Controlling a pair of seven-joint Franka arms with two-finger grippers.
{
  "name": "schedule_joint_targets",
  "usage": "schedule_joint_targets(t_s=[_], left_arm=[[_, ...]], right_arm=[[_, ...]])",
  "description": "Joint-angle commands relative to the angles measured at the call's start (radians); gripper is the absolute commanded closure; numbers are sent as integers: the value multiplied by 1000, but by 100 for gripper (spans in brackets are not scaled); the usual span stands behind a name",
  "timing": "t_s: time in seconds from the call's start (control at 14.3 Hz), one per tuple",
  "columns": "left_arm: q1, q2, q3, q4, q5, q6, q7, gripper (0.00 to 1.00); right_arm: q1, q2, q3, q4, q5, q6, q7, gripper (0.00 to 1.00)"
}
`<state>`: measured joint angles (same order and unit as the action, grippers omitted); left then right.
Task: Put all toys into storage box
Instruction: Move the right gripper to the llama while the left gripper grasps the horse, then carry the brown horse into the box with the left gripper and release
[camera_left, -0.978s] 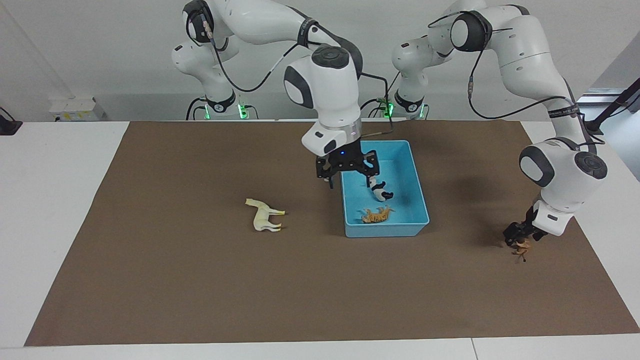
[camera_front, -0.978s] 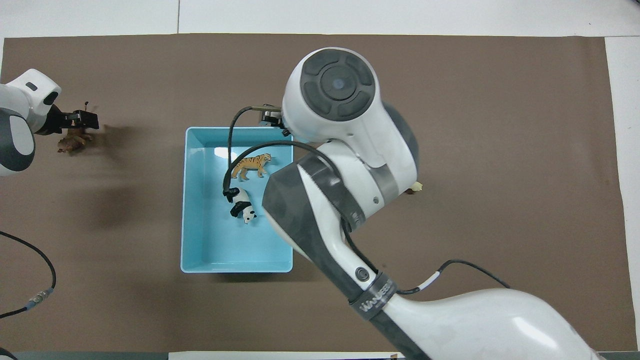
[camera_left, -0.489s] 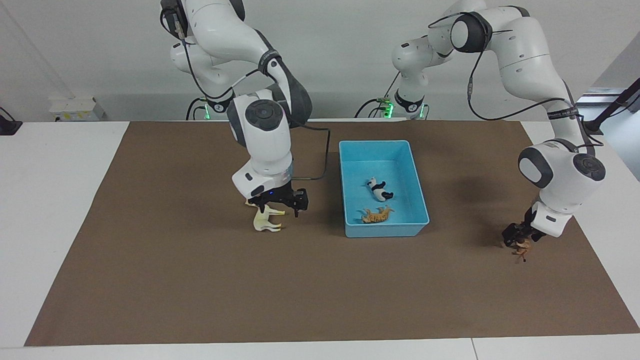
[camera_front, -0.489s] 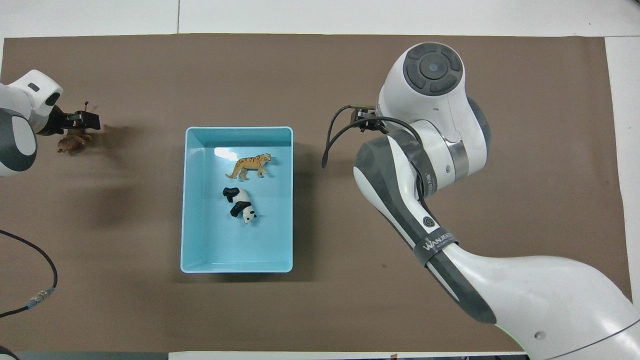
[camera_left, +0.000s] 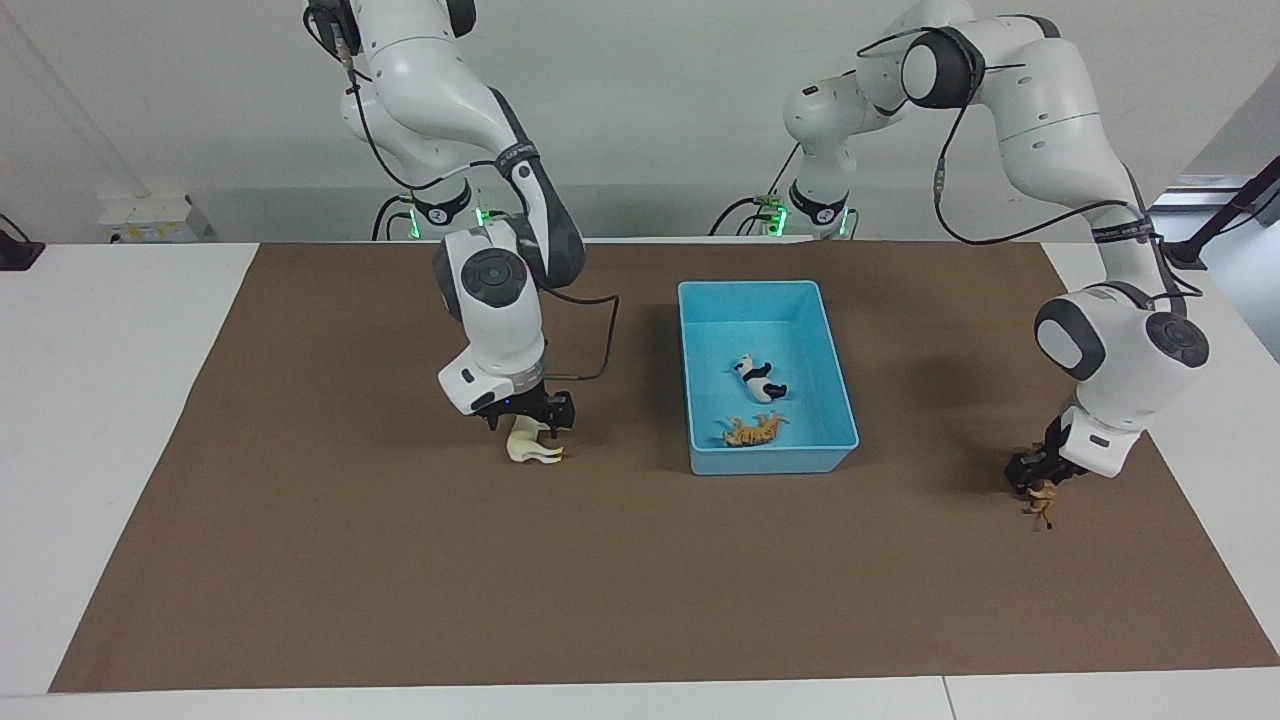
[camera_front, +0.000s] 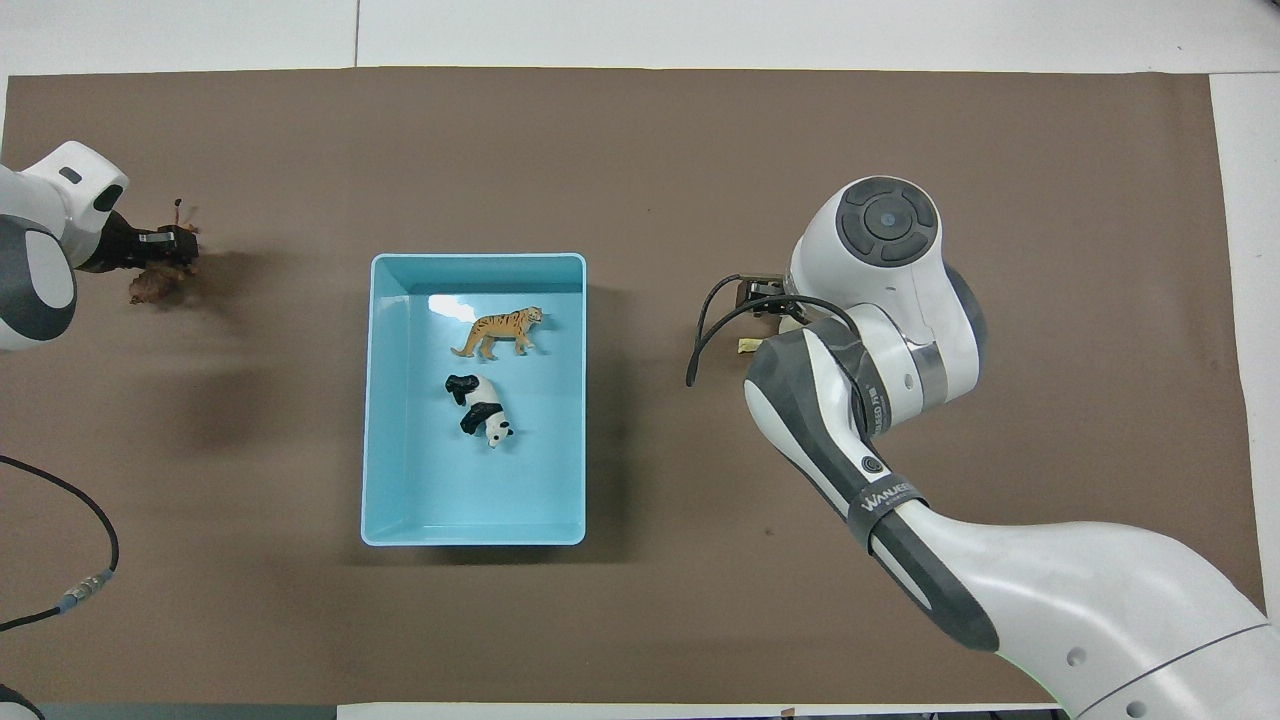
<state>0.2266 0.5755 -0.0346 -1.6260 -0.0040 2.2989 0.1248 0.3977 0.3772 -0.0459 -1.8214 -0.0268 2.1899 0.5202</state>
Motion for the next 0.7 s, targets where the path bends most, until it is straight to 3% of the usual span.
schedule_joint_targets(t_s=[0.0, 0.21, 0.42, 0.63], left_arm=[[-29, 9, 9, 47, -34, -123, -23, 80], [-56, -37, 4, 83, -30, -244, -198, 80], [-128, -159, -1, 69, -33, -419, -390, 80], [-240, -261, -2, 32, -66, -513, -633, 80]], right_arm=[[-26, -31, 12, -76, -27, 62, -26, 0], [-30, -26, 12, -84, -39, 73, -57, 0], [-31, -30, 14, -110, -39, 90, -91, 0], [-27, -35, 14, -133, -39, 108, -92, 0]])
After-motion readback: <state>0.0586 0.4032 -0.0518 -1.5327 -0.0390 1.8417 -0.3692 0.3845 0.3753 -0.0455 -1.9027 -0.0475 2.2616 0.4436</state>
